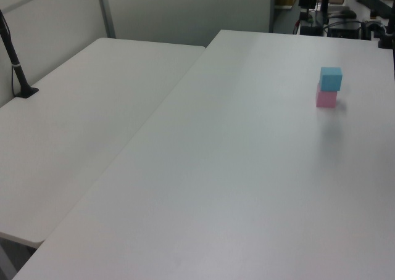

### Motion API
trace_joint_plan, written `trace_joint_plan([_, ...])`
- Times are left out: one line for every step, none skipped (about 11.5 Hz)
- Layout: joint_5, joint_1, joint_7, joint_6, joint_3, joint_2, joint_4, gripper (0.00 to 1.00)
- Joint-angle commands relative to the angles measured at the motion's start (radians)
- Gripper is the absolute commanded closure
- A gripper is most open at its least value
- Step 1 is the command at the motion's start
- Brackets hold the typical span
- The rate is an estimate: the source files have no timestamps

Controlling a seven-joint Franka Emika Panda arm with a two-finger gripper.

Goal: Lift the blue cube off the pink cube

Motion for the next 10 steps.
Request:
trace_joint_plan([0.01,0.022,-0.009,-0.022,-0.015,0.004,0.017,0.0])
trace_joint_plan([0.01,0.022,-0.009,-0.022,-0.015,0.004,0.017,0.0])
trace_joint_plan([0.01,0.022,-0.009,-0.022,-0.015,0.004,0.017,0.0])
trace_joint_plan([0.01,0.022,-0.009,-0.022,-0.015,0.004,0.017,0.0])
trace_joint_plan([0.01,0.022,-0.009,-0.022,-0.015,0.004,0.017,0.0])
trace_joint_plan([0.01,0.022,-0.009,-0.024,-0.015,0.004,0.016,0.0])
trace_joint_plan([0.01,0.022,-0.009,-0.024,-0.015,0.004,0.016,0.0])
trace_joint_plan([0.01,0.022,-0.009,-0.024,-0.015,0.004,0.016,0.0])
trace_joint_plan([0.01,0.019,-0.01,-0.024,-0.015,0.003,0.016,0.0])
trace_joint_plan([0.01,0.01,-0.019,-0.03,-0.018,0.003,0.014,0.0])
